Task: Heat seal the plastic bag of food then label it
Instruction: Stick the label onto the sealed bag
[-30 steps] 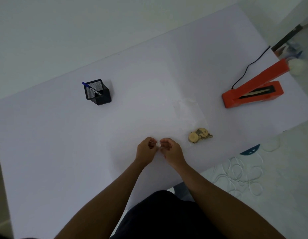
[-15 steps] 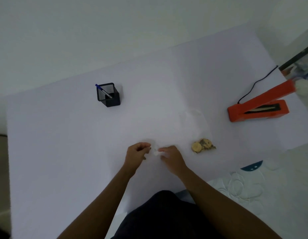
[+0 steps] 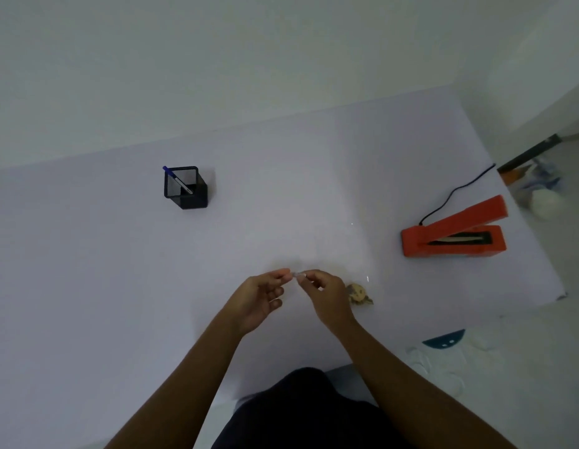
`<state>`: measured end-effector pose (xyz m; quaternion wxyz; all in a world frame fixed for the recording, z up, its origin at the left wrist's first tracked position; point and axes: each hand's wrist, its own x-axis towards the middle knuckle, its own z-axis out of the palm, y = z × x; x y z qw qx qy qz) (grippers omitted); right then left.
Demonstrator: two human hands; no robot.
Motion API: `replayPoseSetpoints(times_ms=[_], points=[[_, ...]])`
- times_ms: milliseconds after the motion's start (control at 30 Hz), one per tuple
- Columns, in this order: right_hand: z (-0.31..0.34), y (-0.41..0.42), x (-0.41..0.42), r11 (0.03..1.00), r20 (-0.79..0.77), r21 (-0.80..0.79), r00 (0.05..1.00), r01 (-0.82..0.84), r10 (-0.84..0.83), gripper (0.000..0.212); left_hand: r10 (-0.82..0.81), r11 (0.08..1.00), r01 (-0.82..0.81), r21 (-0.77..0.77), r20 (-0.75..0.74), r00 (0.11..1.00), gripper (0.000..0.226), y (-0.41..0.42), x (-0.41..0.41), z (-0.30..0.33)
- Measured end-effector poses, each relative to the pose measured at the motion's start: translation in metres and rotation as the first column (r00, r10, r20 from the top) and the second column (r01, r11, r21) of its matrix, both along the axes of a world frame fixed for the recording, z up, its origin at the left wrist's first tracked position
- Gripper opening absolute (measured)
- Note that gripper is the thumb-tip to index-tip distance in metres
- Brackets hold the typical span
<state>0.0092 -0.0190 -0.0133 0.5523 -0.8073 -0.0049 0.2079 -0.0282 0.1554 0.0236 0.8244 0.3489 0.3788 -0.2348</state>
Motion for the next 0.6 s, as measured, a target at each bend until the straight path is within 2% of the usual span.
replayPoseSetpoints(times_ms=[67,100,167,233,400,500,600], points=[[0.000,-0.016,0.011,1.000,-0.043,-0.005,0.999,0.009,-0.009,0.010,-0.050,0.995,0.050,0.086,-0.003,0.999,0.038,-0.017,0.009,0.000],[0.000,-0.025,0.016,1.000,-0.077,-0.006,0.997,0.020,-0.020,0.010,-0.097,0.978,0.098,0.182,-0.014,0.995,0.039,-0.025,0.013,-0.001],[-0.002,-0.042,0.027,1.000,-0.134,-0.019,0.991,0.024,-0.026,0.012,-0.239,0.858,0.234,0.458,-0.046,0.970,0.041,-0.041,0.022,-0.008],[-0.005,-0.058,0.037,0.999,-0.156,-0.039,0.988,-0.003,-0.003,0.014,-0.366,0.716,0.309,0.626,-0.040,0.930,0.038,-0.055,0.029,-0.018],[-0.015,-0.088,0.060,0.994,-0.175,-0.081,0.983,-0.078,0.062,0.015,-0.422,0.576,0.234,0.783,0.040,0.906,0.021,-0.093,0.045,-0.037],[-0.024,-0.101,0.072,0.986,-0.200,-0.095,0.973,-0.136,0.115,0.016,-0.376,0.547,0.180,0.817,0.048,0.926,0.009,-0.111,0.054,-0.050],[-0.035,-0.112,0.083,0.970,-0.208,-0.142,0.964,-0.198,0.167,0.013,-0.348,0.529,0.200,0.825,-0.004,0.937,0.006,-0.126,0.062,-0.062]])
